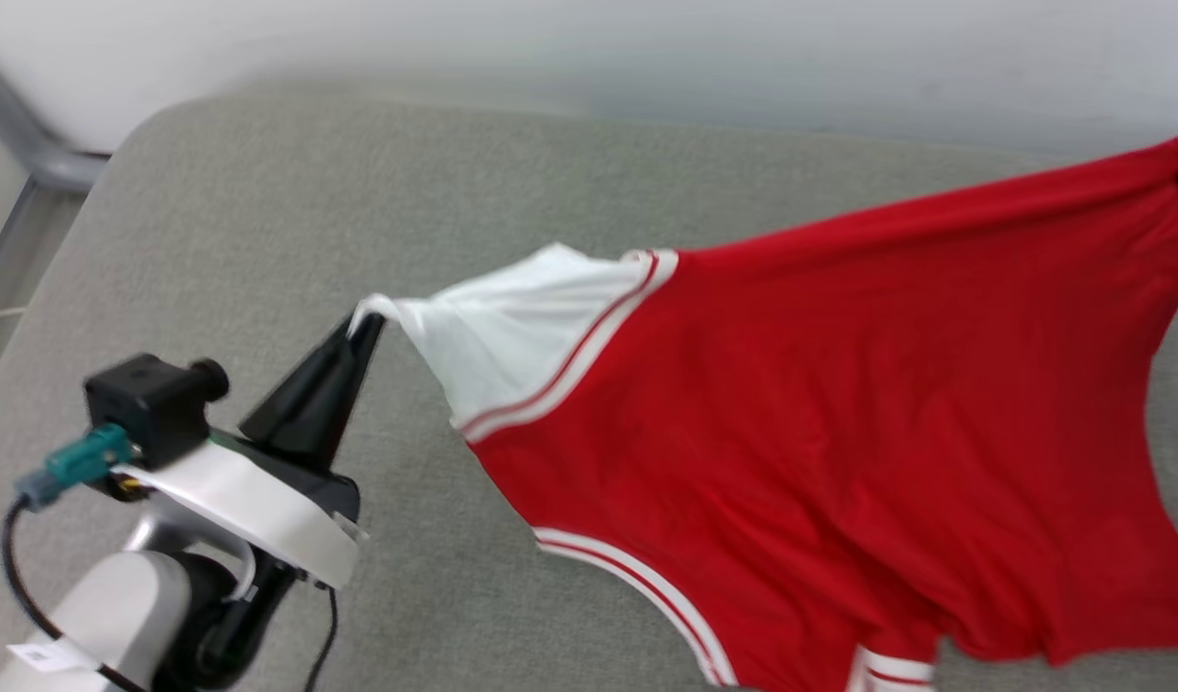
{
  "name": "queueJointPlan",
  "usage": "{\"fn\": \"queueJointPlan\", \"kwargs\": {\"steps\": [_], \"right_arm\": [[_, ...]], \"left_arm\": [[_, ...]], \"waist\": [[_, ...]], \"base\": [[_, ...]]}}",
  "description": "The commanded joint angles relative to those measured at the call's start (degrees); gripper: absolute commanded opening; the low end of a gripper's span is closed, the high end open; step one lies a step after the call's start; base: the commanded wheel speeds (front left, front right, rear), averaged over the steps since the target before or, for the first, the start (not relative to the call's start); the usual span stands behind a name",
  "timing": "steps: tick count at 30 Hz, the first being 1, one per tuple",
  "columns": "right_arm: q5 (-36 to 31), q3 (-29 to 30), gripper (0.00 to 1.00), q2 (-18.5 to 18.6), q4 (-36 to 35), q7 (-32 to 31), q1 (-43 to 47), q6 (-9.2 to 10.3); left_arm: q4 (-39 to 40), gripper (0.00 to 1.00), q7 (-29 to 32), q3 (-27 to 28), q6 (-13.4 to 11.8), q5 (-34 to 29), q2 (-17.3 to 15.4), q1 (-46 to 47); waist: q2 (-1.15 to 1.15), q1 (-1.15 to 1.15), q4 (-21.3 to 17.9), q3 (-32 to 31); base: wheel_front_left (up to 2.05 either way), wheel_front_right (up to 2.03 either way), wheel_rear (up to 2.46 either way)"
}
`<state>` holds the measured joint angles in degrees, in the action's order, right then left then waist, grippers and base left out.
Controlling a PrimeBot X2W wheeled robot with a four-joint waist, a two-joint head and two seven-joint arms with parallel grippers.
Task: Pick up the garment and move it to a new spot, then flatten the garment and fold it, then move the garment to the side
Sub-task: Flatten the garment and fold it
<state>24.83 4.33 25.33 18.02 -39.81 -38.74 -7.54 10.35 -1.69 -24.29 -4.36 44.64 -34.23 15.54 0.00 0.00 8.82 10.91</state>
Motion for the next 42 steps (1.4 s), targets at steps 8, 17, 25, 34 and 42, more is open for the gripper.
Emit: {"fn": "queueJointPlan", "kwargs": {"steps": [8,17,25,34,42], "right_arm": [[2.69,0.04,0.00,1.23,-8.30,5.96,2.93,0.11],[3.70,2.34,0.00,-0.65,-19.09,7.80,5.87,0.11],[2.90,4.74,0.00,-1.84,-25.81,8.17,6.04,0.12],[0.74,6.49,0.00,-2.31,-26.78,9.25,-0.76,0.13],[-2.99,6.13,0.00,0.59,-23.48,11.64,-12.00,0.14]], "left_arm": [[4.85,0.00,0.96,5.60,-3.42,-1.46,-5.21,3.08],[12.94,0.00,2.15,12.11,-7.79,-4.14,-10.56,6.57],[17.62,0.00,3.15,17.03,-9.74,-6.29,-15.13,9.77],[17.30,0.00,6.04,18.31,-8.11,-8.04,-19.62,18.02],[10.92,0.00,9.12,15.23,-1.69,-10.04,-22.93,33.65]], "waist": [[0.00,0.00,-5.82,-5.80],[0.00,0.00,-9.02,-8.73],[0.00,0.00,-11.17,-8.44],[0.00,0.00,-12.22,-3.70],[0.00,0.00,-12.05,4.93]], "base": [[0.00,0.00,0.00],[0.00,0.00,0.00],[0.00,0.00,0.00],[0.00,0.00,0.00],[0.00,0.00,0.00]]}}
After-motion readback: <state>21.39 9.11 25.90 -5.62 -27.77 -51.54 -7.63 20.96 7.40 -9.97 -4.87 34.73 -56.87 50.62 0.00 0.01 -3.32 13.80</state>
